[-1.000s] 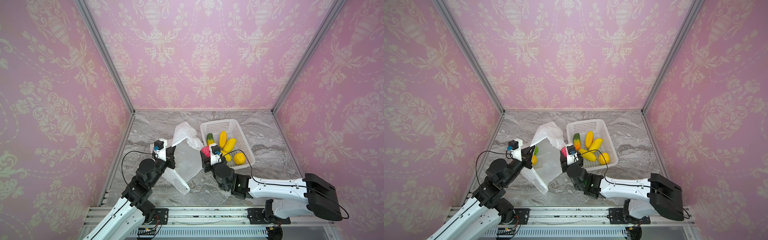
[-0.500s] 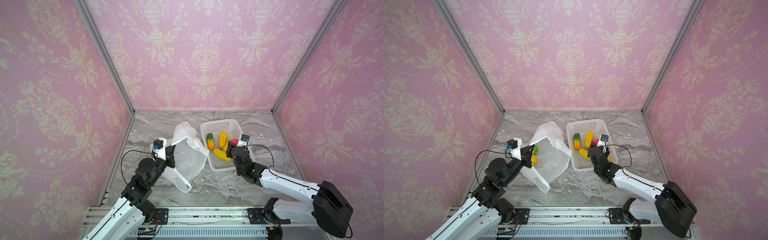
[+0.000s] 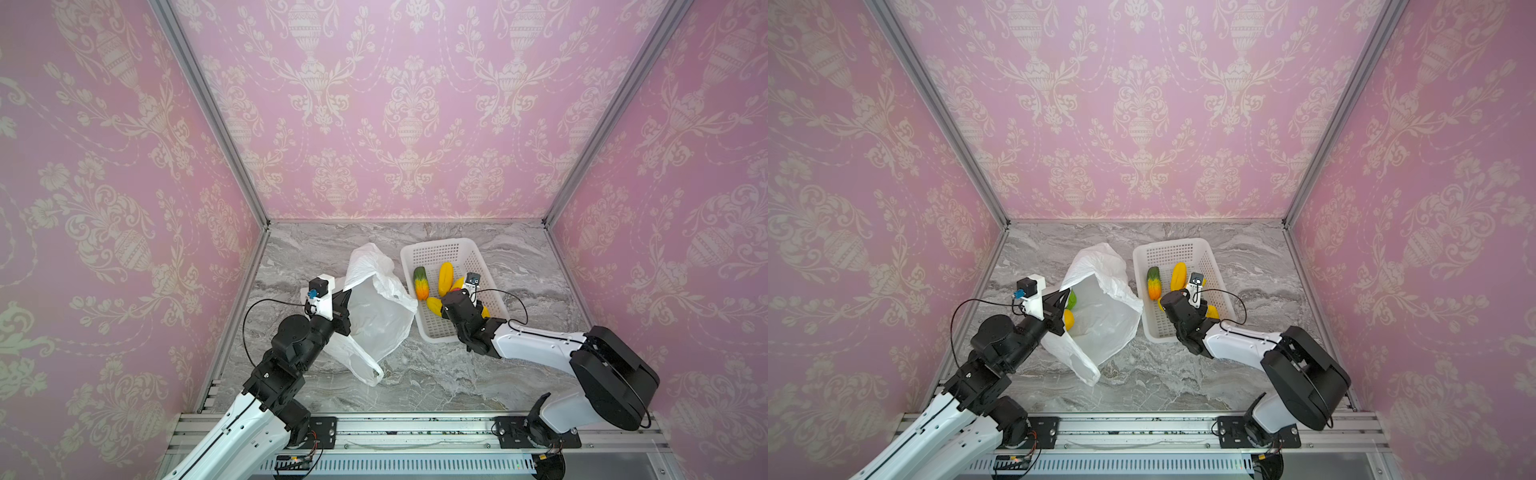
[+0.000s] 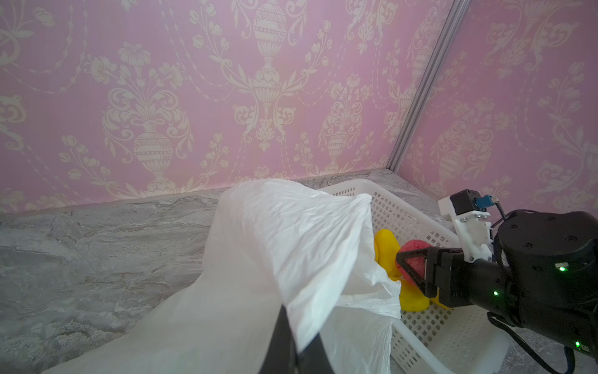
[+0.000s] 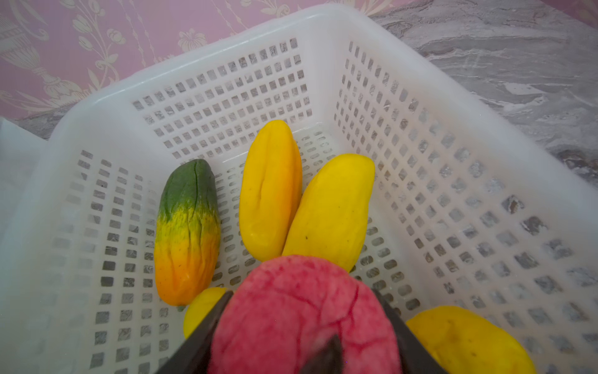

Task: Untie the knot of the plastic bag and take out the fruit
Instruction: 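Lift the red fruit out of the bag with the right gripper over the basket, then open the right gripper to drop the red fruit into the basket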

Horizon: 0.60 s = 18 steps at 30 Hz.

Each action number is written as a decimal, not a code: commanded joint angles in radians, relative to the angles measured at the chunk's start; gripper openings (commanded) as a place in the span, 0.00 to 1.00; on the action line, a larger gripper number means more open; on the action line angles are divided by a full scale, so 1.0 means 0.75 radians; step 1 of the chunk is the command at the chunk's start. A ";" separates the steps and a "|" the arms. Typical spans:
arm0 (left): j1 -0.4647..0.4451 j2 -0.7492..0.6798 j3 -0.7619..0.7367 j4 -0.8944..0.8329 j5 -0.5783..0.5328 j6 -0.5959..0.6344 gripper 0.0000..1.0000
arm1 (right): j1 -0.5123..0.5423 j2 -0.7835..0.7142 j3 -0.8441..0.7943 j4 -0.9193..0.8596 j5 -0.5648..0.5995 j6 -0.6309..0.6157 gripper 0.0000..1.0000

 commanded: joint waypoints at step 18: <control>0.005 0.037 0.039 0.004 0.028 0.027 0.00 | 0.082 -0.332 -0.095 0.061 0.083 -0.243 0.88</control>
